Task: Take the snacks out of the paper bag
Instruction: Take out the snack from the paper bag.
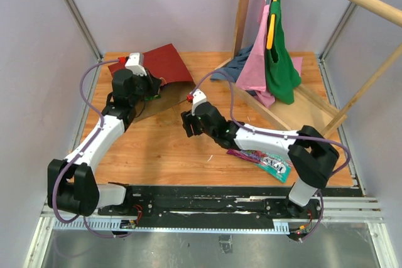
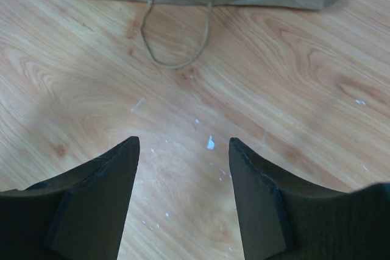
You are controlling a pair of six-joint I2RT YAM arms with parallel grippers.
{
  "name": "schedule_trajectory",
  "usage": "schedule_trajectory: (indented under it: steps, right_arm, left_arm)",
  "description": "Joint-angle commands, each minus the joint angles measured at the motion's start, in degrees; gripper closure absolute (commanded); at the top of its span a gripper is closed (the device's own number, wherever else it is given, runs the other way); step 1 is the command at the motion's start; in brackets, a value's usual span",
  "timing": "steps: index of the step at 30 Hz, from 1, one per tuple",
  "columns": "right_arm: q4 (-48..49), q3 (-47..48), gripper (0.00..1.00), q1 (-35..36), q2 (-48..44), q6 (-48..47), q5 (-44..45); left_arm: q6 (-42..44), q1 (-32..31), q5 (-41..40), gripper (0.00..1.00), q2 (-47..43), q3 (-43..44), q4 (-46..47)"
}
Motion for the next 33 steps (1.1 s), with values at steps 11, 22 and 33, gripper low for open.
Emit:
schedule_trajectory:
  steps: [11,22,33]
  right_arm:
    - [11.5,14.5,0.37,1.1,17.9,7.8,-4.5]
    - [45.0,13.1,0.39,1.0,32.3,14.9,3.2]
    - [48.7,25.7,0.41,0.4,42.3,16.1,5.0]
  left_arm:
    - [2.0,0.3,0.1,1.00,-3.3,-0.3,0.9]
    - [2.5,0.3,1.4,1.00,-4.0,0.0,-0.4]
    - [3.3,0.4,2.1,1.00,-3.0,0.8,-1.7]
